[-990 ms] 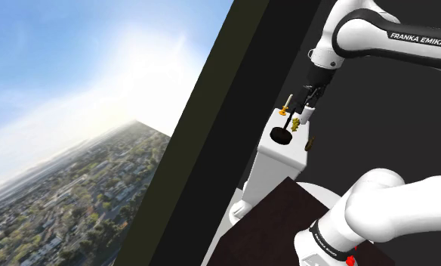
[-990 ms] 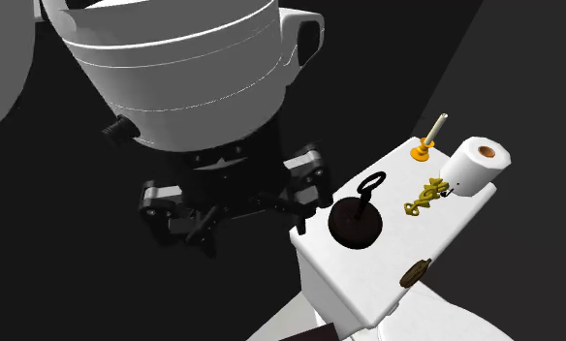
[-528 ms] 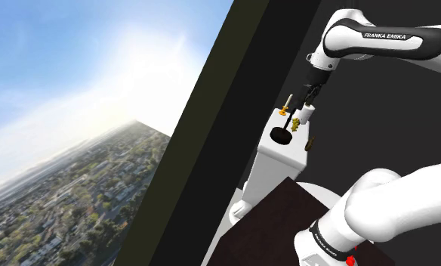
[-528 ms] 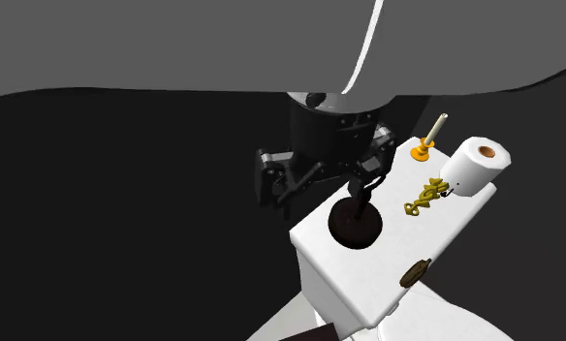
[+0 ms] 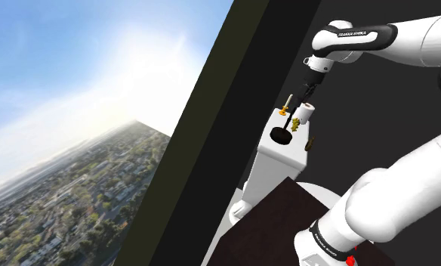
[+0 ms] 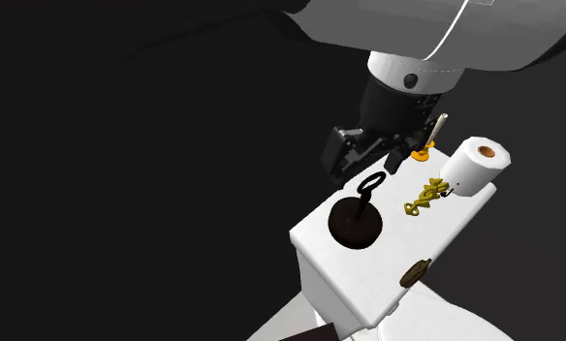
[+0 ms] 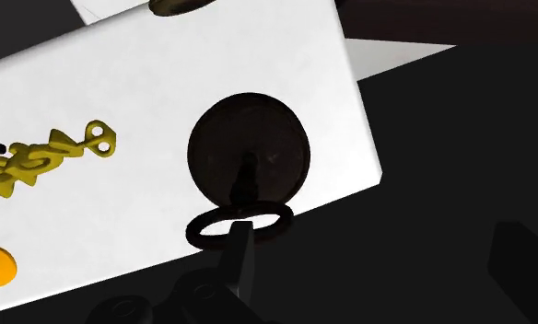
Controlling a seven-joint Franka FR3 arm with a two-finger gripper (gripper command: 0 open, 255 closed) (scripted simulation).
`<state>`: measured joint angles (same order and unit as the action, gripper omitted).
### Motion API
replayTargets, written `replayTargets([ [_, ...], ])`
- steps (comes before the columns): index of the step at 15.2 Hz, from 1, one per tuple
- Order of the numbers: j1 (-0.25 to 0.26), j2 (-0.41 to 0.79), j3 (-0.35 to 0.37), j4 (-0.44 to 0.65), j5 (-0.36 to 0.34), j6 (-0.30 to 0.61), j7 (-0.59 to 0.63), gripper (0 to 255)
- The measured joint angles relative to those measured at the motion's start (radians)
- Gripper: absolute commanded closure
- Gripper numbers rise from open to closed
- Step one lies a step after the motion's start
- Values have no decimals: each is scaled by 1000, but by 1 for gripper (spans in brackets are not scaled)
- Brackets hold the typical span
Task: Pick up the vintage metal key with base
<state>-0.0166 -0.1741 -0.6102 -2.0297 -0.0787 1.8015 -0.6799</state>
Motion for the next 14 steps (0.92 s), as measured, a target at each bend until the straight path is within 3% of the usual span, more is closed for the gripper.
replayTargets([
  [5, -29, 226, -78, 157, 158, -2, -206, 0],
  [13, -41, 284, -80, 113, 202, 81, -251, 0],
  [14, -41, 284, -80, 108, 203, 87, -252, 255],
])
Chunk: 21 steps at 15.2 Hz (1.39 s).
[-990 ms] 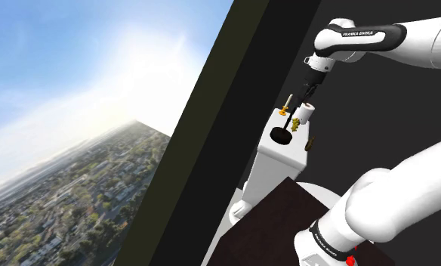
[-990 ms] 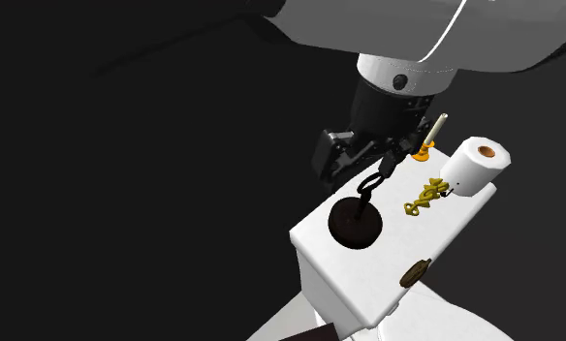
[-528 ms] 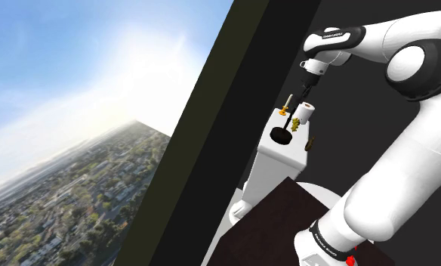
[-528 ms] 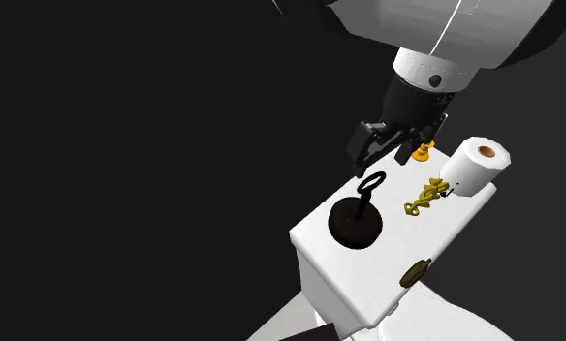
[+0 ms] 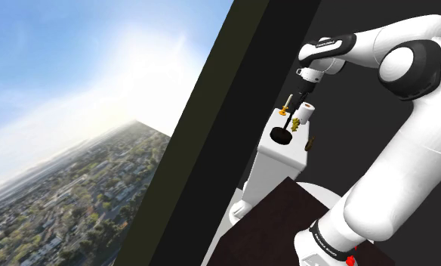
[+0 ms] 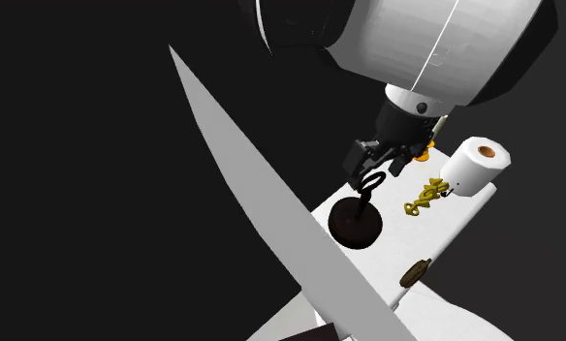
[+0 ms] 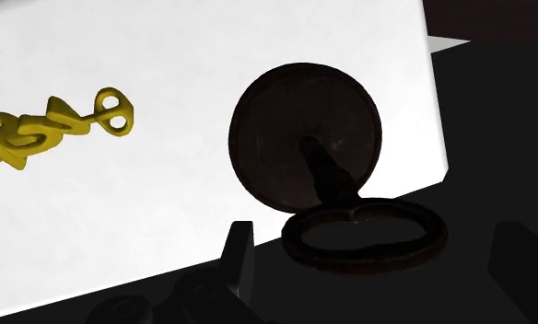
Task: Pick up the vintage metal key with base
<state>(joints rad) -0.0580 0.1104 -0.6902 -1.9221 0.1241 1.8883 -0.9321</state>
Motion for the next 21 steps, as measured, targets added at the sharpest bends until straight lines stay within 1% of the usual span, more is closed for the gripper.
replayTargets([
  [10, -1, 2, 0, -2, 2, 4, -2, 255],
  [21, 3, -29, -2, 102, -22, -123, 21, 255],
])
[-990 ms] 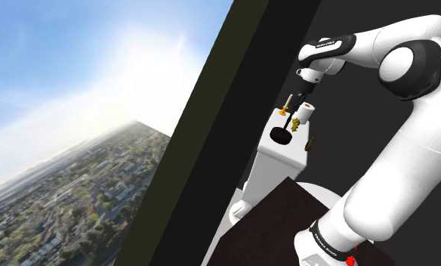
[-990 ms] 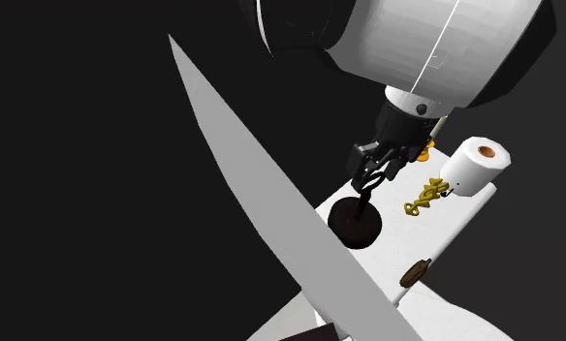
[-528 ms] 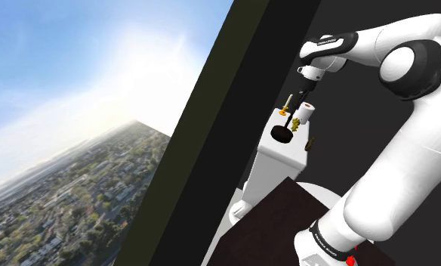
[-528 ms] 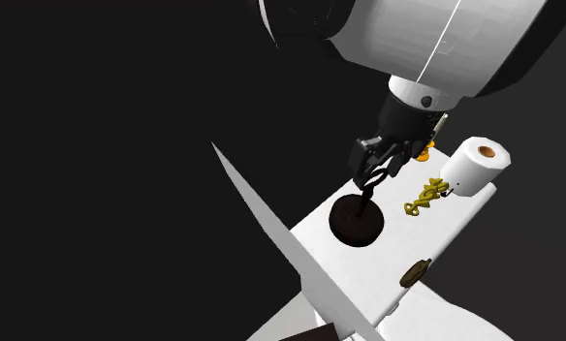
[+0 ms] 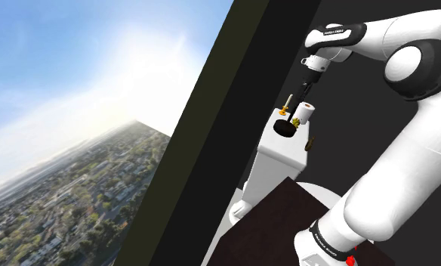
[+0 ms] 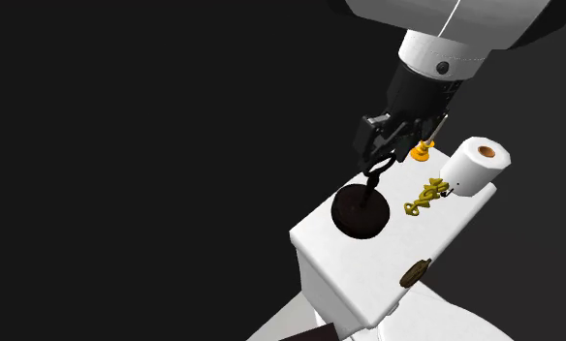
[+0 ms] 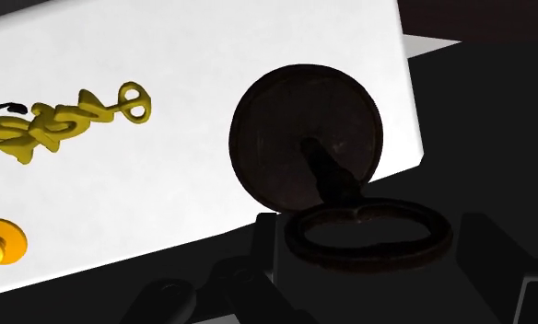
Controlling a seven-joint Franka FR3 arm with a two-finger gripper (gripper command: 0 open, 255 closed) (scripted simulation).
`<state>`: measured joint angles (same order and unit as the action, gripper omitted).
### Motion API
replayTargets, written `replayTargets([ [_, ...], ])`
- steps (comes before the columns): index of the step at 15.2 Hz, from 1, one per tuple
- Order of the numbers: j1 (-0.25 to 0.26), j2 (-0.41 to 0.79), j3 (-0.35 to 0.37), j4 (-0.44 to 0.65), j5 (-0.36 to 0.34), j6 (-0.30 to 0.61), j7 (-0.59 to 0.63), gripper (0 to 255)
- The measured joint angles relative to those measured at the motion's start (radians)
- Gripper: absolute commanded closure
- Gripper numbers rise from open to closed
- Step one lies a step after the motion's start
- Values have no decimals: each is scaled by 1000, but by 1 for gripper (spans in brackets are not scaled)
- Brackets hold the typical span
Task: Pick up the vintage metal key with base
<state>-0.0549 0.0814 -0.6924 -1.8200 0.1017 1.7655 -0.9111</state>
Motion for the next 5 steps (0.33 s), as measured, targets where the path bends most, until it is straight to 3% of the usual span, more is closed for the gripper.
replayTargets([
  [5, 0, -9, -1, 52, -7, -59, 6, 255],
])
